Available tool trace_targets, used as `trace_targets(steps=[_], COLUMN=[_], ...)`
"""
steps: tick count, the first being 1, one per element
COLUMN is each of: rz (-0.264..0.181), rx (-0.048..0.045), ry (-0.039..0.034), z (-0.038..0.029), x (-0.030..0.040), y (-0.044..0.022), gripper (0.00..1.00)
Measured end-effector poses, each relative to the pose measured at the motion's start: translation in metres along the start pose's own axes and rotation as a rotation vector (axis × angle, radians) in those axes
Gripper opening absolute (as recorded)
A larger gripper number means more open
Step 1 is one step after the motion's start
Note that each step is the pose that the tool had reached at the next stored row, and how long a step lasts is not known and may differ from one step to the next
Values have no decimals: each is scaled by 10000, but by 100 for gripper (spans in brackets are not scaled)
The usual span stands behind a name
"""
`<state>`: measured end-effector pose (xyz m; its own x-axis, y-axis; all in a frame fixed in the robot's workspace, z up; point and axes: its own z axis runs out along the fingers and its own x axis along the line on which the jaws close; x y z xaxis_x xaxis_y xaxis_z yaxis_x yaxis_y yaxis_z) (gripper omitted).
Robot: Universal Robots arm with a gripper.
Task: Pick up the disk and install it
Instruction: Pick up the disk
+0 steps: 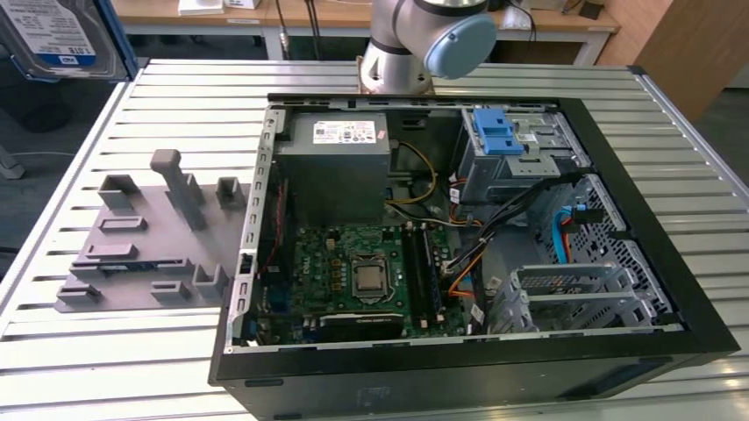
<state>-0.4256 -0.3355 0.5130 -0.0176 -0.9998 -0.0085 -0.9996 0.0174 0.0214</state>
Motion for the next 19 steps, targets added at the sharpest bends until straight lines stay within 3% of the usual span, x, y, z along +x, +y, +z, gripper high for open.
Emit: trace_targets(steps=[11, 19], rz=[0, 1], rx=[1, 1], ry=[0, 0], z=[-2, -4], x=[0, -1], y=[-135, -191], gripper=[37, 37])
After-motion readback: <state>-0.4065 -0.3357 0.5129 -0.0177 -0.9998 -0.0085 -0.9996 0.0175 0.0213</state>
